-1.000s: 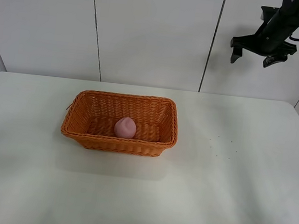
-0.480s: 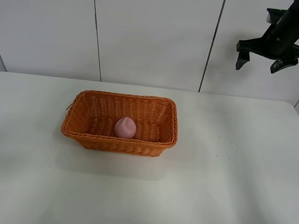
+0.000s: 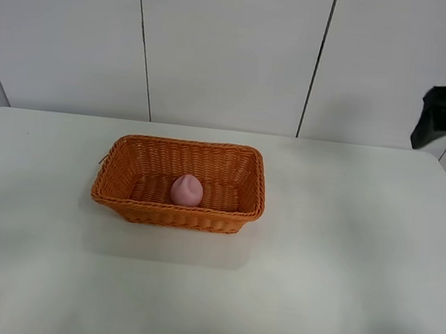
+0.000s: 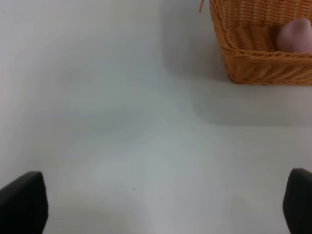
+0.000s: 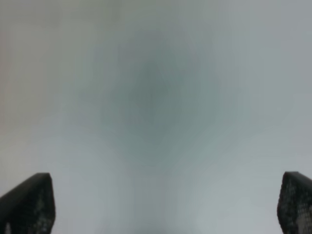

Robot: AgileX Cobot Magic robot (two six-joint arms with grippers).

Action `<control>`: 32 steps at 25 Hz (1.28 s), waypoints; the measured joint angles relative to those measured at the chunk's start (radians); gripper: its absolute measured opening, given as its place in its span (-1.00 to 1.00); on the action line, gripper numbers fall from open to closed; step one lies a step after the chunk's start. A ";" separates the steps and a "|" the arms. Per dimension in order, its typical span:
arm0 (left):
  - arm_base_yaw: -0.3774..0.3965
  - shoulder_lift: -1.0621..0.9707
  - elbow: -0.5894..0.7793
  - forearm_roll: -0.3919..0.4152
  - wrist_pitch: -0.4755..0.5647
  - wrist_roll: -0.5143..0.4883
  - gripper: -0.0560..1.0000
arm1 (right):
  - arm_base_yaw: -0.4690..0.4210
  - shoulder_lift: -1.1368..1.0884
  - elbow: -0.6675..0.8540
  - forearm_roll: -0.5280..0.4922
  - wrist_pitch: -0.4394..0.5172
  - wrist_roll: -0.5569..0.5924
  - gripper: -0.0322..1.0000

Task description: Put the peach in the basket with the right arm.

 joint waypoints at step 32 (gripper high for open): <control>0.000 0.000 0.000 0.000 0.000 0.000 0.99 | 0.000 -1.380 0.841 0.010 -0.186 -0.043 0.41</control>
